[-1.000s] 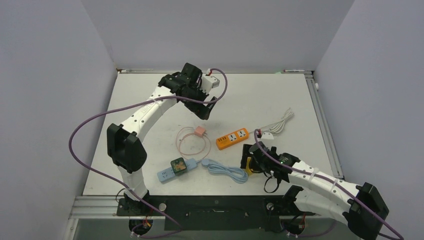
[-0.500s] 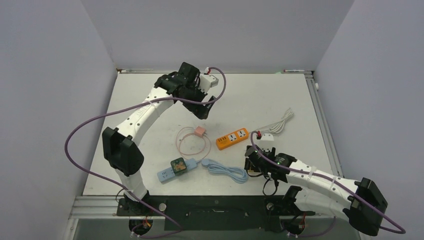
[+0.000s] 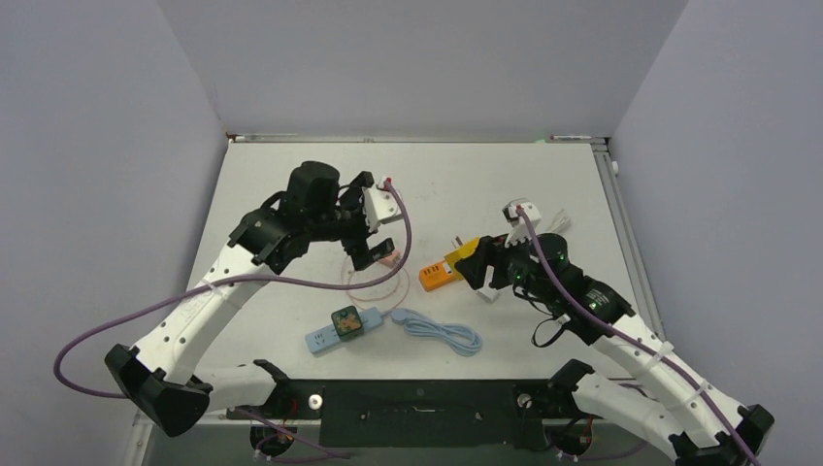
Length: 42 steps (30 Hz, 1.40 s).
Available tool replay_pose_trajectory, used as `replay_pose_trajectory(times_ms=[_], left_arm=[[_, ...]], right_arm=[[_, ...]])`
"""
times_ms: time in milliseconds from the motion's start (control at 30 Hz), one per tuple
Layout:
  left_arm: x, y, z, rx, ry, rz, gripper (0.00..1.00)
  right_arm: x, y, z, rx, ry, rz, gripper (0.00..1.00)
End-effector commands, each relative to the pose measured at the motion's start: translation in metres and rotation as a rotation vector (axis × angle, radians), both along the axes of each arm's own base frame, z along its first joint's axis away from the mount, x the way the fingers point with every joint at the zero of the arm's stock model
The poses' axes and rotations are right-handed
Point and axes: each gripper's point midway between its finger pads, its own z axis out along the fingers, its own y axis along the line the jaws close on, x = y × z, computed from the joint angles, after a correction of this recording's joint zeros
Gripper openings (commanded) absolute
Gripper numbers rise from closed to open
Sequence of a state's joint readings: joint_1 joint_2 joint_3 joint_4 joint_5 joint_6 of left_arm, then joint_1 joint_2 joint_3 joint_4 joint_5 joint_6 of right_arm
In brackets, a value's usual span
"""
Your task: Insert the plug
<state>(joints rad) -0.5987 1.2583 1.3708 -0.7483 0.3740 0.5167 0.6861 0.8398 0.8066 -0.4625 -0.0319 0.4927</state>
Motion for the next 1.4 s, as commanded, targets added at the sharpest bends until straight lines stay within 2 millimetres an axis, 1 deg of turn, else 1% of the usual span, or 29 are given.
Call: replay_pose_trajectory(times_ms=[0,100,167,267,300,367,400,500,567,633,700,733,800,900,1000,1100,1200,1300,1367], left_arm=[[-0.023,-0.022,0.028,-0.029,-0.192,-0.198,0.96],[-0.042,-0.029,0.028,-0.028,-0.210,-0.250,0.96],[-0.052,-0.031,0.024,-0.022,-0.206,-0.277,0.96],[-0.062,-0.034,0.023,-0.038,-0.219,-0.300,0.96],[-0.063,-0.035,0.026,-0.050,-0.228,-0.301,0.96],[-0.068,-0.037,0.030,-0.077,-0.242,-0.310,0.96],[-0.071,-0.038,0.031,-0.087,-0.241,-0.326,0.96],[-0.083,-0.041,0.027,-0.097,-0.233,-0.380,0.96],[-0.091,-0.041,0.022,-0.084,-0.267,-0.430,0.96],[-0.097,-0.038,0.018,-0.065,-0.339,-0.485,0.96],[-0.101,-0.033,0.009,-0.034,-0.439,-0.536,0.96],[-0.102,-0.031,0.008,-0.027,-0.500,-0.557,0.96],[-0.102,-0.028,0.008,-0.015,-0.631,-0.583,0.96],[-0.091,-0.030,0.027,-0.070,-0.812,-0.521,0.96],[-0.083,-0.032,0.037,-0.080,-0.897,-0.486,0.96],[-0.080,-0.033,0.042,-0.095,-0.935,-0.466,0.96],[-0.090,-0.034,0.036,-0.089,-0.951,-0.529,0.96],[-0.107,-0.032,0.020,-0.047,-0.922,-0.647,0.96],[-0.114,-0.031,0.011,-0.023,-0.927,-0.698,0.96]], right_arm=[[-0.030,0.038,0.068,0.142,-0.330,0.385,0.40],[-0.047,0.045,0.074,0.170,-0.486,0.516,0.42],[-0.055,0.049,0.085,0.191,-0.614,0.590,0.47],[-0.055,0.053,0.086,0.170,-0.632,0.625,0.46],[-0.054,0.056,0.081,0.152,-0.614,0.643,0.46],[-0.053,0.062,0.080,0.141,-0.594,0.686,0.41],[-0.054,0.065,0.075,0.131,-0.564,0.707,0.39],[-0.056,0.074,0.077,0.144,-0.542,0.763,0.34],[-0.057,0.080,0.079,0.163,-0.506,0.792,0.32],[-0.059,0.085,0.081,0.169,-0.462,0.828,0.31],[-0.059,0.090,0.079,0.172,-0.414,0.855,0.32],[-0.059,0.093,0.077,0.174,-0.386,0.868,0.32],[-0.059,0.097,0.075,0.186,-0.338,0.889,0.32],[-0.058,0.104,0.069,0.208,-0.238,0.921,0.32],[-0.058,0.109,0.062,0.225,-0.139,0.950,0.32],[-0.060,0.113,0.057,0.234,-0.053,0.972,0.31],[-0.059,0.117,0.057,0.254,0.006,0.973,0.32],[-0.058,0.121,0.062,0.283,0.027,0.981,0.33],[-0.059,0.123,0.064,0.298,0.045,0.991,0.33]])
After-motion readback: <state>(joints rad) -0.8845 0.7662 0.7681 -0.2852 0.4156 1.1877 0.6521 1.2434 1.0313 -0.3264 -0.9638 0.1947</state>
